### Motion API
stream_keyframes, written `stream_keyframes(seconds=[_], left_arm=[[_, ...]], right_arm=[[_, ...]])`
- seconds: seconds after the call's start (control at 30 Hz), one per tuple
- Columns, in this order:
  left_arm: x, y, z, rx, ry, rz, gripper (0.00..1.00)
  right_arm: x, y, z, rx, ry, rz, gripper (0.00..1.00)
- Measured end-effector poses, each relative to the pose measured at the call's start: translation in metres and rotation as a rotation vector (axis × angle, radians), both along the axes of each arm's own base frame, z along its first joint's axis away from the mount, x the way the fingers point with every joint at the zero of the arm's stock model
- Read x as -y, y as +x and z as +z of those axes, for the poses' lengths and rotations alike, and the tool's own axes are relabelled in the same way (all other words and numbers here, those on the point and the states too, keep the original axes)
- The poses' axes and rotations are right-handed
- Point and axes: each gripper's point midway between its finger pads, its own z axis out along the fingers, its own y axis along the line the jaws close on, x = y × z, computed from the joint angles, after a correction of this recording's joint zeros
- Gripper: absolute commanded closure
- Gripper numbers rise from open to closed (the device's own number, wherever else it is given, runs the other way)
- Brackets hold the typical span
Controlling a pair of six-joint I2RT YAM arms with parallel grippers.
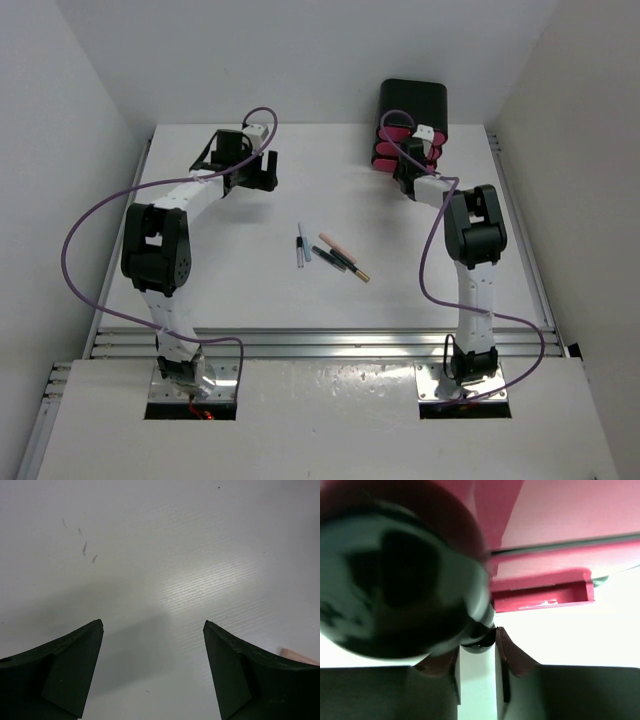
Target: Organize the makeup
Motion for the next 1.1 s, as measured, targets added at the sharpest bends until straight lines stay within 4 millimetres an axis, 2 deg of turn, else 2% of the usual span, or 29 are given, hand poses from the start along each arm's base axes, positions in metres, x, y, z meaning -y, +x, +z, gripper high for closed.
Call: stream_keyframes(seconds=[0.13, 0.43, 0.47, 0.53, 0.57, 0.6, 0.67, 0.73, 0.8, 0.9, 0.93, 1.07, 1.1], left_arm=[[0.0, 0.0, 0.0, 0.0, 0.0, 0.0, 0.13], [0.0, 0.0, 0.0, 0.0, 0.0, 0.0, 0.13], [0.0, 0.0, 0.0, 0.0, 0.0, 0.0, 0.13], [0.0, 0.0, 0.0, -0.001, 0.0, 0.0, 0.13], [0.0, 0.0, -0.001, -0.001, 0.0, -0.001, 0.13], [0.0, -0.001, -0.001, -0.001, -0.002, -0.002, 0.13], [0.0, -0.004, -0.004, -0.008, -0.002, -0.005, 0.13], [0.0, -0.008, -0.008, -0.016, 0.0, -0.007, 0.13], [-0.001, -0.013, -0.011, -0.025, 0.002, -0.009, 0.13], [-0.002, -0.02, -0.015, -0.037, 0.004, -0.01, 0.13], [-0.002, -0.023, -0.016, -0.038, 0.004, -0.01, 0.13], [-0.004, -0.031, -0.019, -0.038, 0.004, -0.01, 0.13], [-0.004, -0.033, -0.02, -0.038, 0.004, -0.009, 0.13]], right_arm=[[-0.003, -0.013, -0.002, -0.006, 0.033, 0.023, 1.0], [-0.018, -0.085, -0.01, -0.107, 0.035, 0.096, 1.0], [-0.02, -0.093, -0.01, -0.116, 0.034, 0.102, 0.97], [-0.023, -0.106, -0.01, -0.135, 0.031, 0.115, 0.82], [-0.025, -0.112, -0.01, -0.144, 0.029, 0.121, 0.72], [-0.027, -0.115, -0.01, -0.151, 0.028, 0.126, 0.53], [-0.032, -0.121, -0.011, -0.172, 0.036, 0.146, 0.41], [-0.039, -0.128, -0.012, -0.199, 0.037, 0.182, 0.35], [-0.048, -0.136, -0.011, -0.225, 0.038, 0.228, 0.35], [-0.063, -0.149, 0.0, -0.254, 0.02, 0.331, 0.41], [-0.07, -0.154, 0.008, -0.257, 0.008, 0.378, 0.46], [-0.114, -0.175, 0.03, -0.293, 0.0, 0.622, 0.52], [-0.134, -0.179, 0.038, -0.297, 0.001, 0.714, 0.54]])
